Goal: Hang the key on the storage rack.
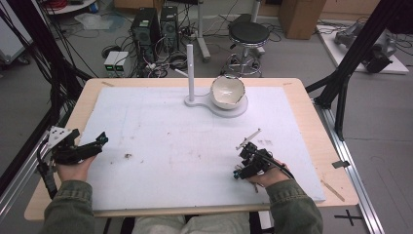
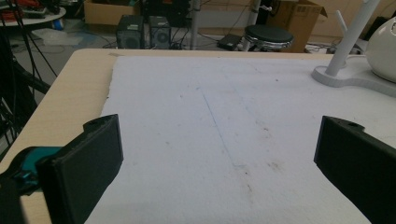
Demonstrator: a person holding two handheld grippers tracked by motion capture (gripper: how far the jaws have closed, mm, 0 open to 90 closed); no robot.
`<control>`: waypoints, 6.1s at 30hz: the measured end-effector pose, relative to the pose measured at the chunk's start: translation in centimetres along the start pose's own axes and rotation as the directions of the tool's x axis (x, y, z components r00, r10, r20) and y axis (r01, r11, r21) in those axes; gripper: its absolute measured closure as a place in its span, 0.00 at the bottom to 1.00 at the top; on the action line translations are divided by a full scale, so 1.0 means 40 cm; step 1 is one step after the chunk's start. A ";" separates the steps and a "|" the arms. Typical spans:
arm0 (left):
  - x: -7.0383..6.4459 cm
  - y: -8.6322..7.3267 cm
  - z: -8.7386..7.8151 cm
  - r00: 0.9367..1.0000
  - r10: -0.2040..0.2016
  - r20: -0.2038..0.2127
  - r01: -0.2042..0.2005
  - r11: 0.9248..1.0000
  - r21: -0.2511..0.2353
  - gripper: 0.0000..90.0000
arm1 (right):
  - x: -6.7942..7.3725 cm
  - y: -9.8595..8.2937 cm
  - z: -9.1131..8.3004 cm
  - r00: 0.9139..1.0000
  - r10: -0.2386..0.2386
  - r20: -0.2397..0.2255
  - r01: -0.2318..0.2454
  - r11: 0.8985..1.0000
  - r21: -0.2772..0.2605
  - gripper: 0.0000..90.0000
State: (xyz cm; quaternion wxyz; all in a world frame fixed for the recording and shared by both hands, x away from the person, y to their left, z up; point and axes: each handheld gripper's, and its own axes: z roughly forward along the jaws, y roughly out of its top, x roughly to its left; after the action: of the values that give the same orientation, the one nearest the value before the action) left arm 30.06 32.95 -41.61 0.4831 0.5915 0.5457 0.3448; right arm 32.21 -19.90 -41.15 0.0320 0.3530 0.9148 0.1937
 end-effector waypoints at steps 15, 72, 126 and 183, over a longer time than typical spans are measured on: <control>0.000 -0.001 0.003 1.000 0.001 0.004 -0.001 1.000 0.008 0.02 | 0.003 0.030 0.011 0.999 0.023 0.026 -0.025 0.997 0.079 0.75; 0.002 0.000 0.002 1.000 -0.002 0.001 0.002 1.000 0.001 0.02 | -0.043 -0.003 -0.123 0.987 0.118 -0.107 -0.144 0.949 -0.280 0.99; -0.003 -0.002 -0.004 1.000 0.009 -0.002 -0.009 1.000 0.006 0.02 | -0.089 0.163 -0.276 0.974 0.109 -0.199 -0.197 0.843 -0.501 0.98; -0.003 -0.004 0.002 1.000 0.014 0.002 -0.014 1.000 0.010 0.02 | -0.103 0.497 -0.321 0.976 0.094 -0.196 -0.181 0.850 -0.494 0.98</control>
State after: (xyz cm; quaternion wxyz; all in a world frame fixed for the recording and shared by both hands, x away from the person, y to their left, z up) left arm 30.07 32.80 -41.75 0.4782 0.5980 0.5430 0.3448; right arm 45.39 -13.43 -22.14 0.0345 0.3794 0.8028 0.4587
